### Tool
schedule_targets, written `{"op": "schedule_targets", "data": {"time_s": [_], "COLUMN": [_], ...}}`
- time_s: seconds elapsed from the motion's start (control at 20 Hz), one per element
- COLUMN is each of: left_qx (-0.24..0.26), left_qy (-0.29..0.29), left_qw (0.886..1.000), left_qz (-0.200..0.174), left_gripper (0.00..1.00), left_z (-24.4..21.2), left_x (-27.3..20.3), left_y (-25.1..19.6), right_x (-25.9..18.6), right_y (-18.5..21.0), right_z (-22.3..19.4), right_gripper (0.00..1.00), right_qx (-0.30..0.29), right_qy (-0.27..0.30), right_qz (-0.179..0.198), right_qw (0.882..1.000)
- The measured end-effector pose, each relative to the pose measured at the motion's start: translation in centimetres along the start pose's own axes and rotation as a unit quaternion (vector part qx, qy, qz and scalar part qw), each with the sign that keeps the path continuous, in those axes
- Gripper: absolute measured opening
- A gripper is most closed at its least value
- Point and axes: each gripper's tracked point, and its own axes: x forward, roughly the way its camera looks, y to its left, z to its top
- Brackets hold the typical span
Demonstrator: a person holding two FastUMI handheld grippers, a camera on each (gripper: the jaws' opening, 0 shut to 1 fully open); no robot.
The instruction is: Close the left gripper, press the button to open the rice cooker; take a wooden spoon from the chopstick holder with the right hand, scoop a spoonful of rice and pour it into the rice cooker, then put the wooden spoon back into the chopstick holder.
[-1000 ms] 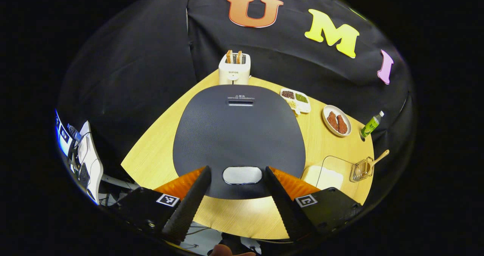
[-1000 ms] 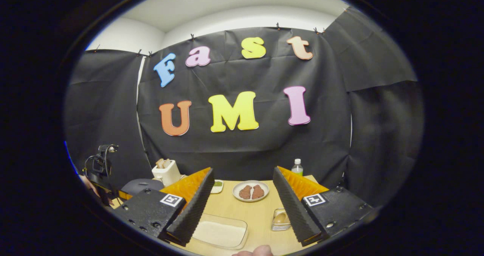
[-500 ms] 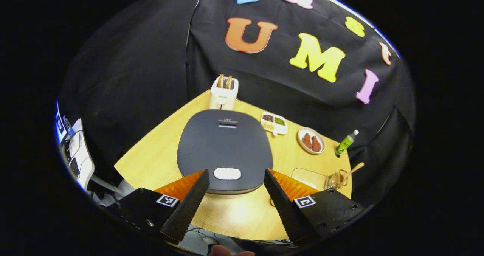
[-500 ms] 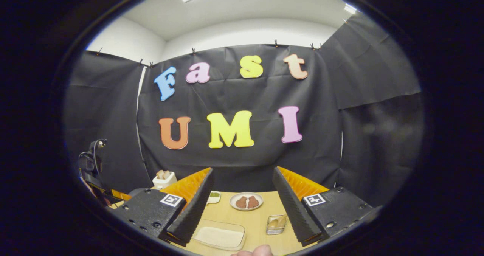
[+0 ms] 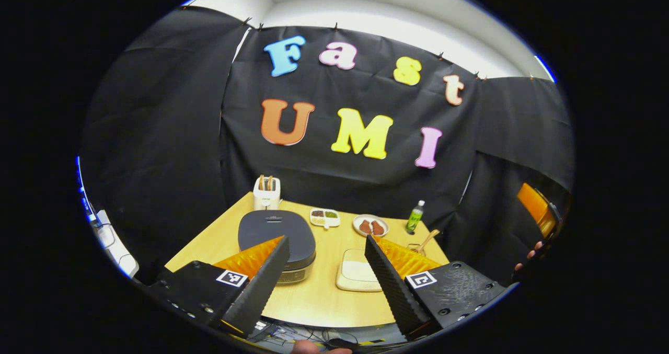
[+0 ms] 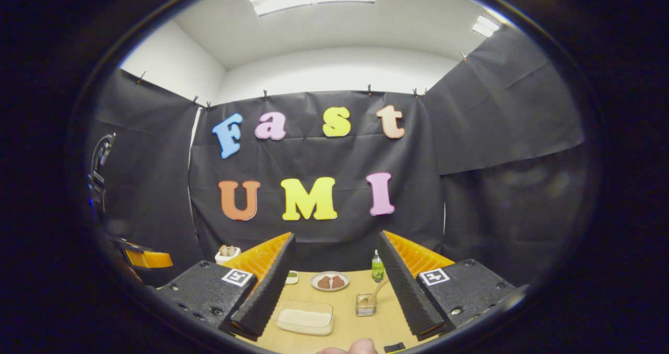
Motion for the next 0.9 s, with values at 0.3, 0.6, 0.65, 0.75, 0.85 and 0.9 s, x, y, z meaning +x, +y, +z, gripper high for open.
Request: {"op": "schedule_targets", "data": {"time_s": [0.3,0.6,0.65,0.75,0.85,0.9], "left_qx": [0.022,0.041,0.045,0.051,0.057,0.058], "left_qy": [-0.095,-0.097,-0.095,-0.091,-0.092,-0.091], "left_qw": [0.995,0.994,0.994,0.995,0.994,0.994], "left_qz": [-0.016,-0.002,-0.001,-0.001,-0.001,0.000], "left_gripper": [0.94,0.94,0.94,0.94,0.95,0.95], "left_z": [2.4,1.4,1.2,1.0,1.3,1.3], "left_x": [-4.0,-5.3,-5.4,-5.1,-5.0,-4.7], "left_y": [-2.9,-3.9,-4.1,-4.6,-4.7,-4.6], "right_x": [-4.7,-5.7,-5.6,-5.3,-5.3,-5.1], "right_y": [0.4,1.6,1.6,1.2,1.1,1.0], "right_z": [0.4,-1.4,-1.7,-2.0,-2.5,-2.7], "right_gripper": [0.99,1.00,1.00,1.00,0.99,1.00], "right_qx": [0.006,0.010,0.006,0.001,0.001,0.001], "right_qy": [0.007,0.026,0.029,0.030,0.036,0.037], "right_qz": [-0.001,0.021,0.021,0.016,0.013,0.012], "right_qw": [1.000,0.999,0.999,0.999,0.999,0.999]}}
